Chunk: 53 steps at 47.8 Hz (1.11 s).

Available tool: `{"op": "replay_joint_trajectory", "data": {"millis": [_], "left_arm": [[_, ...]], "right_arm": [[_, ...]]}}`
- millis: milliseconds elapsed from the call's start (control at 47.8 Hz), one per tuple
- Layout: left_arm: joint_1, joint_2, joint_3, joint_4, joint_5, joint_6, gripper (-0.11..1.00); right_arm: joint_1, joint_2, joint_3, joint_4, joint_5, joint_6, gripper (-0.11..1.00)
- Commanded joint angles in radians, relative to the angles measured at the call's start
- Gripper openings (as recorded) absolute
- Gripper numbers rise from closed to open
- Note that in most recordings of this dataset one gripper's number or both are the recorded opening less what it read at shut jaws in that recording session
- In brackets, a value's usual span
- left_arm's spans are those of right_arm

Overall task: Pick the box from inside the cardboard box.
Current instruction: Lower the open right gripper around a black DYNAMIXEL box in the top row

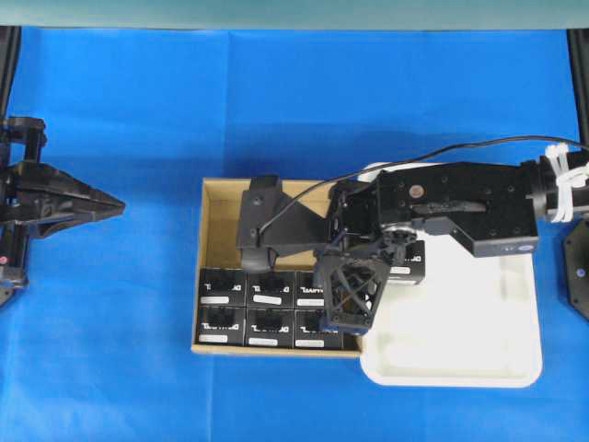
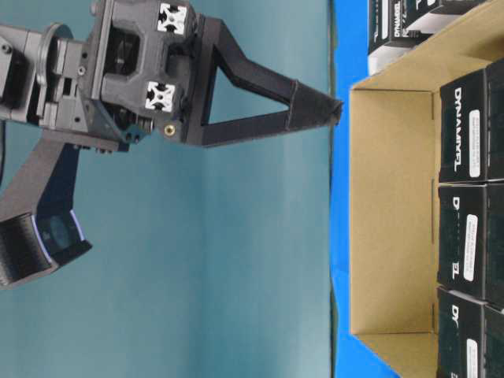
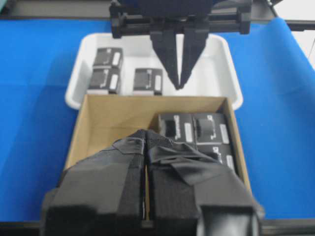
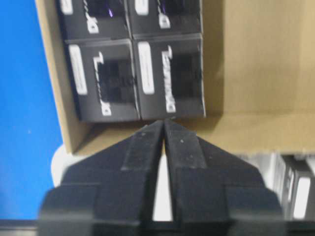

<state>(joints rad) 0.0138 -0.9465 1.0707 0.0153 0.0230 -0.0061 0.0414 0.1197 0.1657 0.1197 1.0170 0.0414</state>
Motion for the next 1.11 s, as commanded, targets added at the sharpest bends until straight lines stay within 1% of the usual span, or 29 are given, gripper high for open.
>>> {"op": "replay_joint_trajectory", "data": {"millis": [0,168,230,272,398,586,691,901,1089], "left_arm": [[-0.002,0.003,-0.028,0.002,-0.005,0.002,-0.03],[-0.002,0.003,-0.031,0.002,-0.005,0.002,-0.03],[-0.002,0.006,-0.031,0.003,-0.005,0.0,-0.03],[0.0,0.008,-0.031,0.002,-0.005,0.0,-0.03],[-0.005,0.008,-0.032,0.002,-0.005,-0.002,-0.03],[-0.031,0.008,-0.041,0.002,-0.003,0.0,-0.03],[-0.032,0.008,-0.041,0.002,-0.003,-0.002,-0.03],[-0.044,0.008,-0.055,0.002,-0.003,-0.006,-0.03],[-0.044,0.011,-0.055,0.002,-0.003,-0.006,-0.03]], "right_arm": [[-0.003,0.011,-0.008,0.005,-0.023,-0.018,0.31],[-0.005,0.04,0.0,-0.002,-0.038,-0.032,0.8],[-0.006,0.048,0.006,-0.002,-0.048,-0.037,0.94],[-0.008,0.051,0.011,-0.002,-0.06,-0.043,0.98],[-0.015,0.051,0.034,-0.002,-0.107,-0.061,0.98],[-0.02,0.054,0.072,-0.002,-0.153,-0.063,0.98],[-0.021,0.054,0.087,-0.003,-0.179,-0.063,0.98],[-0.026,0.057,0.097,-0.005,-0.19,-0.066,0.98],[-0.026,0.08,0.098,-0.005,-0.189,-0.101,0.98]]}}
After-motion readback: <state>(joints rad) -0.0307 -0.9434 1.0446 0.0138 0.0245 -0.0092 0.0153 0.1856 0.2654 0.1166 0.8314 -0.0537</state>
